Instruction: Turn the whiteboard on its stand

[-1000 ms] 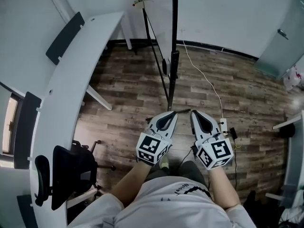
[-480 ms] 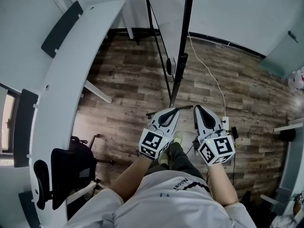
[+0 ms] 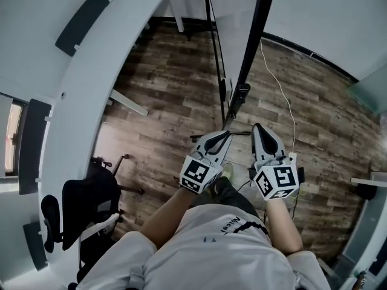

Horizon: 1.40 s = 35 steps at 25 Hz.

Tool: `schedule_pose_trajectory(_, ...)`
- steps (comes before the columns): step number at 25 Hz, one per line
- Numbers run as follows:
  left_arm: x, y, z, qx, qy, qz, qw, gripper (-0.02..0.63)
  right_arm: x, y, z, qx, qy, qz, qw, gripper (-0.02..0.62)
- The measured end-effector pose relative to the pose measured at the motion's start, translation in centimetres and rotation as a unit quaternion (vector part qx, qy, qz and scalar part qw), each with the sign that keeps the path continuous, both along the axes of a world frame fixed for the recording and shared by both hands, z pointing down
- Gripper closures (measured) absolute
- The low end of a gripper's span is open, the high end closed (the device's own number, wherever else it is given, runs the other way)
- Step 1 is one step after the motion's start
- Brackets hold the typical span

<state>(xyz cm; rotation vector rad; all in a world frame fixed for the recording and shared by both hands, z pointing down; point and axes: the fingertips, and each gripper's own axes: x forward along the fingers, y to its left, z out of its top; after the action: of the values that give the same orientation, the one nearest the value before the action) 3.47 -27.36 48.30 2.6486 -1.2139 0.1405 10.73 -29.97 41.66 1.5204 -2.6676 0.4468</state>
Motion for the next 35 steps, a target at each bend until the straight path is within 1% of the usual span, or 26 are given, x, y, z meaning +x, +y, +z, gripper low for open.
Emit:
schedule_pose_trajectory(4, -0.7, -2.1, 1.9, -0.014, -0.012, -0.019, 0.9997, 0.592, -0.5, -2.6, 1.5, -0.003, -0.002, -0.015, 1.0, 0.583)
schedule_pose_trajectory(8, -1.0, -3.4, 5.8, -0.039, -0.014, -0.006, 0.9991, 0.583, -1.6, -3.6, 2.2, -0.002, 0.009, -0.017, 1.0, 0.583)
schedule_pose_trajectory(11, -1.3, -4.6, 8.9, -0.059, -0.02, 0.013, 0.998, 0.537, -2.1, -4.7, 3.1, -0.009, 0.016, -0.002, 1.0, 0.583)
schedule_pose_trajectory(17, -1.8, -7.3, 15.7, -0.091, -0.059, 0.045, 0.9931, 0.495, -2.0, -5.2, 4.1, -0.024, 0.027, 0.031, 0.999, 0.583)
schedule_pose_trajectory(20, -1.6, -8.6, 19.8, -0.112, -0.09, 0.063, 0.9876, 0.491, -1.6, -5.2, 4.9, -0.03, 0.033, 0.044, 0.998, 0.583)
schedule_pose_trajectory(22, -1.6, -9.2, 22.2, -0.128, -0.103, 0.074, 0.9835, 0.475, -1.5, -5.1, 5.5, -0.032, 0.034, 0.051, 0.998, 0.583)
schedule_pose_trajectory(26, -0.5, -9.9, 24.5, -0.137, -0.1, 0.105, 0.9797, 0.46, -1.3, -5.2, 7.0, -0.038, 0.04, 0.062, 0.997, 0.583)
schedule_pose_trajectory(29, 0.9, -10.2, 24.7, -0.131, -0.087, 0.13, 0.9789, 0.46, -1.4, -5.5, 7.8, -0.039, 0.043, 0.065, 0.996, 0.583)
schedule_pose_trajectory(31, 1.7, -10.4, 24.6, -0.124, -0.085, 0.144, 0.9781, 0.46, -1.7, -5.4, 7.9, -0.039, 0.044, 0.065, 0.996, 0.583)
schedule_pose_trajectory(35, 2.2, -10.6, 24.4, -0.122, -0.069, 0.155, 0.9779, 0.46, -1.7, -5.4, 8.0, -0.037, 0.043, 0.07, 0.996, 0.583)
